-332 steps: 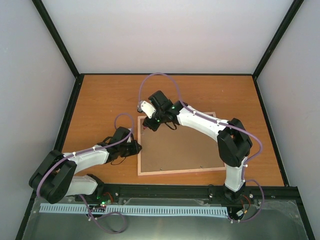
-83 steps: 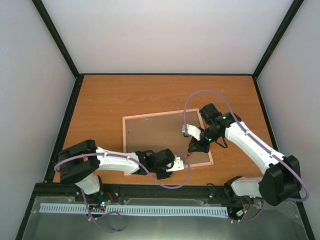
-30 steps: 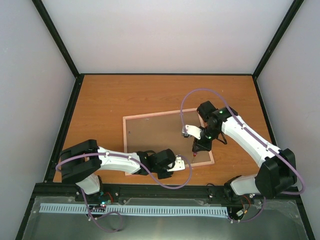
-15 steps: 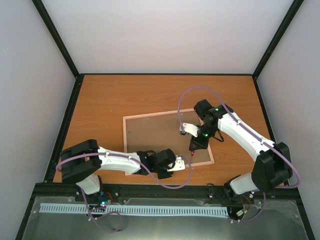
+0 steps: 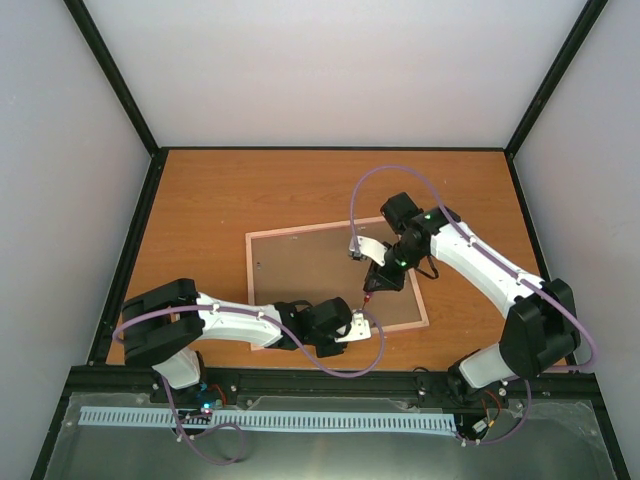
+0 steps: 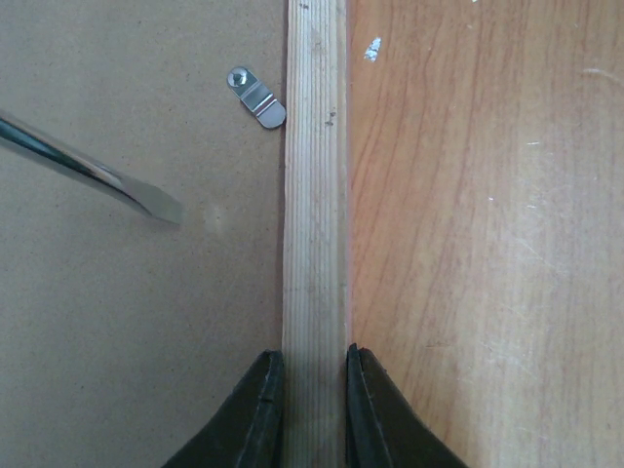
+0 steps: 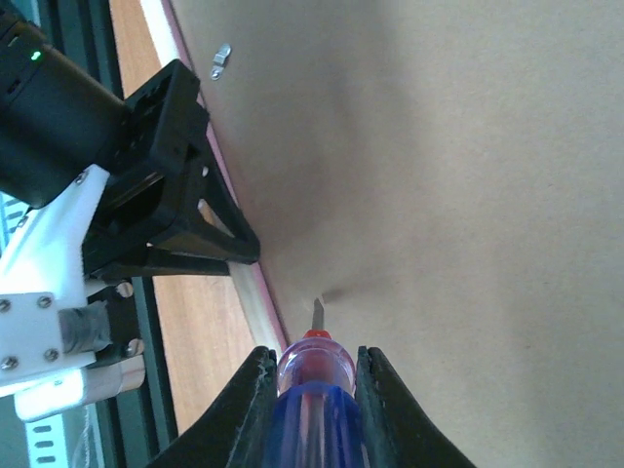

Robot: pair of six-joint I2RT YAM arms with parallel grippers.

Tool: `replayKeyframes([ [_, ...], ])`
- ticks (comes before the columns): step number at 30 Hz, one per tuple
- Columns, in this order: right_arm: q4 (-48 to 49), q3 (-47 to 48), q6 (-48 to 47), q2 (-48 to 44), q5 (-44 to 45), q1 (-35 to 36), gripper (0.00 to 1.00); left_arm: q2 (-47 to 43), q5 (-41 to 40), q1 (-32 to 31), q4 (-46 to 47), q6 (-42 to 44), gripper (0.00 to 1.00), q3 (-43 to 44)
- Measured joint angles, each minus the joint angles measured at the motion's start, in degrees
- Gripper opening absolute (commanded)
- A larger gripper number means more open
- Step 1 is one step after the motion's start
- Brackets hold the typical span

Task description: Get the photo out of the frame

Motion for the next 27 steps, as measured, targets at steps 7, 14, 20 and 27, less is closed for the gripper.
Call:
replayKeyframes([
  [7, 0.0, 1.5, -0.3, 0.0, 0.6, 0.0, 0.03, 0.0, 0.0, 0.0, 0.0, 0.0, 0.04, 0.0],
  [14, -3.0, 1.6, -2.5, -1.0, 1.1, 0.0, 0.03, 0.0, 0.0, 0.0, 0.0, 0.0, 0.04, 0.0],
  [20, -3.8, 1.5, -2.5, -3.7, 4.1, 0.0, 0.03, 0.0, 0.0, 0.0, 0.0, 0.0, 0.04, 0.0],
  [27, -5.8, 1.1, -2.8, -4.0, 6.3, 0.0, 0.03, 0.0, 0.0, 0.0, 0.0, 0.0, 0.04, 0.0],
])
